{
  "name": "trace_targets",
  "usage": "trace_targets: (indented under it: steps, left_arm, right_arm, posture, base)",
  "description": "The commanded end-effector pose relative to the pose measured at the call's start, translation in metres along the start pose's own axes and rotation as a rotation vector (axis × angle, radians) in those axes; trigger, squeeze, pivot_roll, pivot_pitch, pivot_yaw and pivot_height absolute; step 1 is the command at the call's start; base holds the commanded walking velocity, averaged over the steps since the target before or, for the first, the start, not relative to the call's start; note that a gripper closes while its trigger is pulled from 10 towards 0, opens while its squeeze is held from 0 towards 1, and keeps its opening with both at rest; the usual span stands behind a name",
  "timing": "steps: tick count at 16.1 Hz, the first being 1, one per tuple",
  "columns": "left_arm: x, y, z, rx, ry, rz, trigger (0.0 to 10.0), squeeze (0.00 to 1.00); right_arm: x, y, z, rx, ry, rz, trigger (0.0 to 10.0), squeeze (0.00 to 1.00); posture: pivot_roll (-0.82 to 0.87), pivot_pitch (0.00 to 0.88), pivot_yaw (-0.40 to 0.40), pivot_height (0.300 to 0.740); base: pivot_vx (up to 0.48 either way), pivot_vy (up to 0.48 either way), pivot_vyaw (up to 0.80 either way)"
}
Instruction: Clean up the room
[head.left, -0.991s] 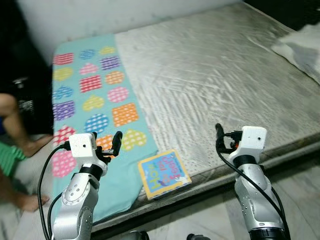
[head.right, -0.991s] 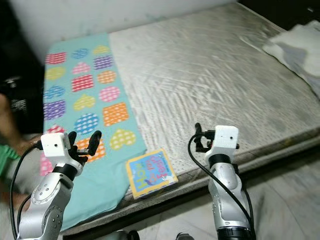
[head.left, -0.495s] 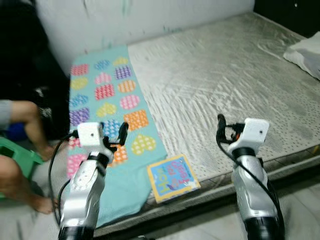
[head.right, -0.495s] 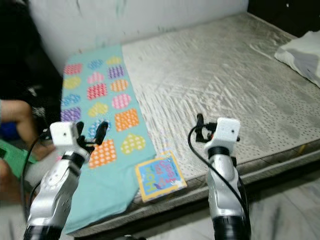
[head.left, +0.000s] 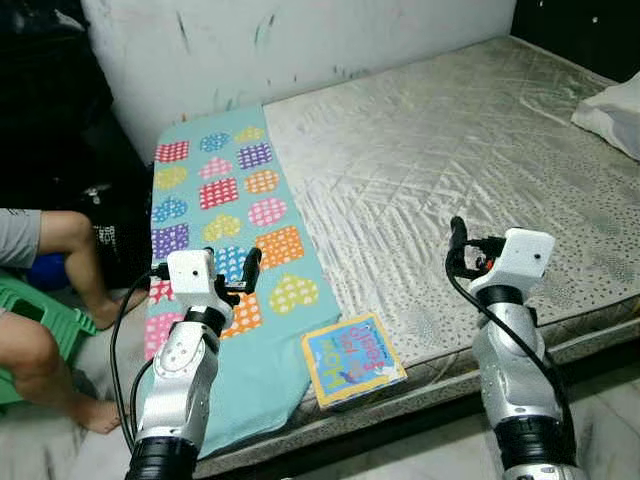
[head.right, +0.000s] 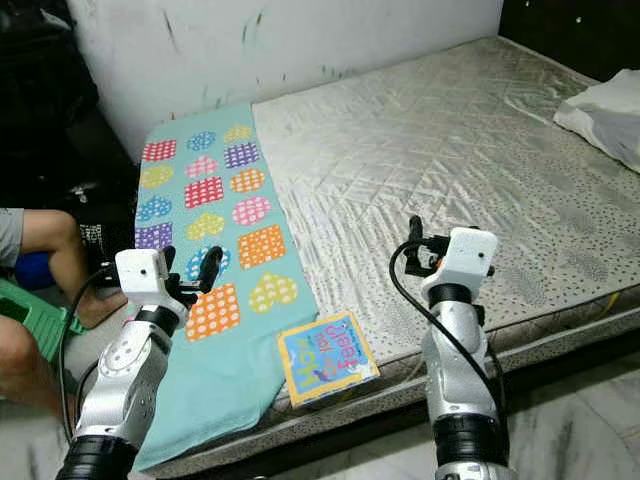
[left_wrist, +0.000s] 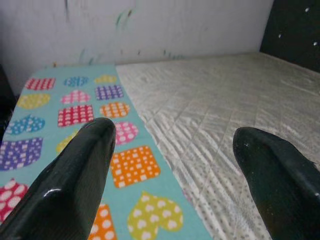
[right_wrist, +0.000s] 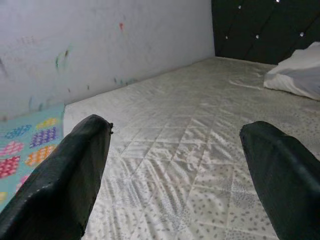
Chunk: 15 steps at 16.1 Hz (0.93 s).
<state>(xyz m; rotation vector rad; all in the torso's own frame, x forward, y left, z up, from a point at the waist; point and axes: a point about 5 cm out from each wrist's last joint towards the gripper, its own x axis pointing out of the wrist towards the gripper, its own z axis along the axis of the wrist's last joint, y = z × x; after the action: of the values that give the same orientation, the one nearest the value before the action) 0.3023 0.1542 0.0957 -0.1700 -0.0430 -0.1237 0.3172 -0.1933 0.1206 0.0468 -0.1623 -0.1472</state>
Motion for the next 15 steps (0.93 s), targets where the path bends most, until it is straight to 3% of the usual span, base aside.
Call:
trace_targets:
  steps: [1, 5, 7, 9, 13, 15]
  left_arm:
    - [-0.005, 0.009, -0.003, 0.029, 0.007, 0.015, 10.0, 0.0]
    - [-0.004, 0.0, -0.009, 0.021, 0.037, -0.025, 10.0, 0.0]
    - [-0.006, 0.0, -0.011, -0.012, 0.024, 0.017, 10.0, 0.0]
    - [-0.015, 0.0, -0.014, -0.028, 0.015, 0.06, 10.0, 0.0]
    - [-0.04, 0.017, -0.021, -0.04, 0.016, 0.176, 10.0, 0.0]
    - [-0.04, 0.017, -0.021, -0.04, 0.016, 0.176, 10.0, 0.0]
  right_arm:
    - [-0.005, 0.001, -0.004, 0.005, 0.002, 0.008, 10.0, 0.0]
    - [-0.012, 0.004, -0.011, -0.019, 0.028, 0.021, 10.0, 0.0]
    - [-0.011, 0.009, -0.012, -0.053, 0.041, 0.09, 10.0, 0.0]
    - [-0.008, 0.011, -0.013, -0.074, 0.062, 0.142, 10.0, 0.0]
    - [0.002, 0.033, -0.013, -0.092, 0.079, 0.26, 10.0, 0.0]
    - [0.002, 0.033, -0.013, -0.092, 0.079, 0.26, 10.0, 0.0]
  posture:
    - [-0.12, 0.0, 0.195, 0.74]
    - [-0.14, 0.0, 0.207, 0.74]
    - [-0.12, 0.0, 0.145, 0.74]
    - [-0.09, 0.0, 0.091, 0.74]
    - [-0.04, 0.0, 0.027, 0.74]
    - [-0.04, 0.0, 0.027, 0.74]
  base:
    - [0.0, 0.0, 0.0]
    - [0.0, 0.0, 0.0]
    - [0.0, 0.0, 0.0]
    - [0.0, 0.0, 0.0]
    - [0.0, 0.0, 0.0]
    - [0.0, 0.0, 0.0]
